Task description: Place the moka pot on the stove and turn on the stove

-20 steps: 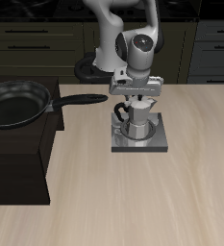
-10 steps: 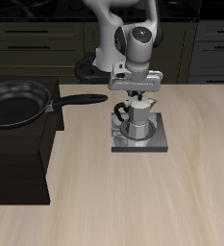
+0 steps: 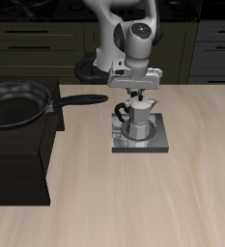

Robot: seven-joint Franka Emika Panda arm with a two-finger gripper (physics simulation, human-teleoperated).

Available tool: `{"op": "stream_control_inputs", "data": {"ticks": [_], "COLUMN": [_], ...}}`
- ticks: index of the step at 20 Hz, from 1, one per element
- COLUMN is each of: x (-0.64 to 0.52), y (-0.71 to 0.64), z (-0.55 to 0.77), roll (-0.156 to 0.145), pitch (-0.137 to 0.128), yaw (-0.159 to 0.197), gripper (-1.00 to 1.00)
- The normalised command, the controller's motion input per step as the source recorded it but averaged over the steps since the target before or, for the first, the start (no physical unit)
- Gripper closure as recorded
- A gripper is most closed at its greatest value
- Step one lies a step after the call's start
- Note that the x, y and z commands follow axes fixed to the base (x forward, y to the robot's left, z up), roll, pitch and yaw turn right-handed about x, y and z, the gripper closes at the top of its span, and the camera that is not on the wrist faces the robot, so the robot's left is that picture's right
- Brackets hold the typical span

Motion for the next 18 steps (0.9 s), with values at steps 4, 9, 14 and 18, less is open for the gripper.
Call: {"op": "stream_control_inputs", "data": {"ticks": [4,9,14,18], "x": [0.11,0.07,0.08,0.11], "y": [-0.08,-0.12,-0.26,-0.23], "z": [0.08,0.09,0.20,0.26], "roll": [0.000,-0.010,-0.030,-0.022], "pitch": [0.000,-0.013,-0.026,-0.048], "yaw": [0.011,0.017,0.024,0.036], "gripper": [1.00,1.00,1.00,1.00]}}
